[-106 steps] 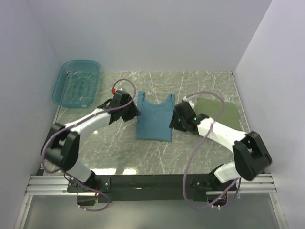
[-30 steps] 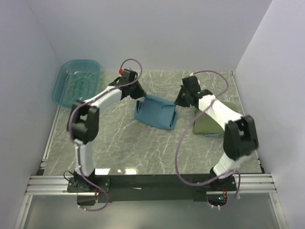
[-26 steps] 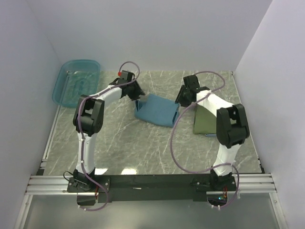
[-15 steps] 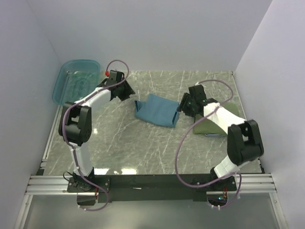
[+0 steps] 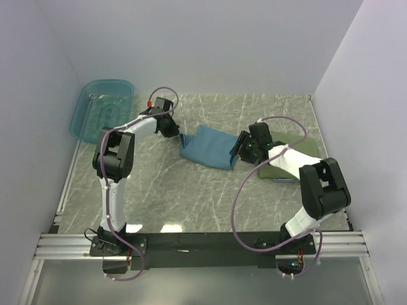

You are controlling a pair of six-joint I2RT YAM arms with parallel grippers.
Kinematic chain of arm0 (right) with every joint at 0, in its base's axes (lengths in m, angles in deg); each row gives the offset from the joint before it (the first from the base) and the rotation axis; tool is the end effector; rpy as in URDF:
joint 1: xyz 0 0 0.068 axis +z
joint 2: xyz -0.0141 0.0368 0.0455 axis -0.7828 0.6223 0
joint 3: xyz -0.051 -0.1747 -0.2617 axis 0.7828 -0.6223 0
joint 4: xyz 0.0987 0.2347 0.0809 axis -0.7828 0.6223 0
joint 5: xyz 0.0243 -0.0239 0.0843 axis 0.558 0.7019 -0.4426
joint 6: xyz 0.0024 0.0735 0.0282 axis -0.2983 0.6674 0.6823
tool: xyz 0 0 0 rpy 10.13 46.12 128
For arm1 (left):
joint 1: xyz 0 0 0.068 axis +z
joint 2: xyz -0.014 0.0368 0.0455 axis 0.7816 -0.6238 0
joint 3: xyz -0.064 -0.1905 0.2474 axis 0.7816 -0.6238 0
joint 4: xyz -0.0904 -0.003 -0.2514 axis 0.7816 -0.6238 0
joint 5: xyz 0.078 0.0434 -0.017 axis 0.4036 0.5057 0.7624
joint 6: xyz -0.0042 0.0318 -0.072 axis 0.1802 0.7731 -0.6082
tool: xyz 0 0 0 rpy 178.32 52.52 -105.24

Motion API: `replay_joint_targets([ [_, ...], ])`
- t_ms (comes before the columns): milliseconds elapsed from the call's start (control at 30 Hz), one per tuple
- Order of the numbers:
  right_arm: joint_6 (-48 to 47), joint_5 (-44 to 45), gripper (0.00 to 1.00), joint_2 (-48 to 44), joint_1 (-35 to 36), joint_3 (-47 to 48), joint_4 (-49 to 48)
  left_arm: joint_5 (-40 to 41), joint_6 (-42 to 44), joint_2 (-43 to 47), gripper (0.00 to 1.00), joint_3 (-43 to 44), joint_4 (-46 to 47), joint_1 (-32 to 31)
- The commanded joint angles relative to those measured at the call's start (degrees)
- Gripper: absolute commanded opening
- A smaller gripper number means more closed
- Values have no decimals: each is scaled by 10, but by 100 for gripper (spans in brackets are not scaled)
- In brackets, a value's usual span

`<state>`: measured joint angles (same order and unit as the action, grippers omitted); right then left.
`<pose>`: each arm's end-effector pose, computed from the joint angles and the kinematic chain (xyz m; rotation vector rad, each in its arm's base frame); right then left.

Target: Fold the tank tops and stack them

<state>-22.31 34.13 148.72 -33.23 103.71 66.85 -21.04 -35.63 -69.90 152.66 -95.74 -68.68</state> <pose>0.3328 0.1179 0.2034 0.4183 2.4575 0.5847 0.4905 -0.1538 0.1724 -0.7287 2.4705 -0.4965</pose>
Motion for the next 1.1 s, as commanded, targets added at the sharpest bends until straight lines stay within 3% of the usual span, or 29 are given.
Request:
replay_joint_targets([
  [0, 10, -4, 66, 10, 6, 4, -57, -8, 21, -31, 17, 48, -13, -22],
  [433, 15, 0, 68, 89, 25, 32, -74, -81, 35, -60, 16, 64, -23, -56],
  [600, 15, -1, 63, 105, 30, 40, -79, -112, 24, -49, 17, 38, -1, -56],
  [733, 8, -3, 47, 119, 34, 56, -72, -131, 16, -46, 17, 22, 10, -66],
  [833, 1, 1, 28, 123, 37, 63, -64, -140, 0, -36, 17, -7, 33, -69],
  [933, -9, 14, 0, 118, 37, 71, -37, -159, -23, -24, 17, -37, 59, -70],
  [1067, -36, 35, 0, 89, 37, 83, -5, -176, -43, -6, 17, -75, 95, -76],
])
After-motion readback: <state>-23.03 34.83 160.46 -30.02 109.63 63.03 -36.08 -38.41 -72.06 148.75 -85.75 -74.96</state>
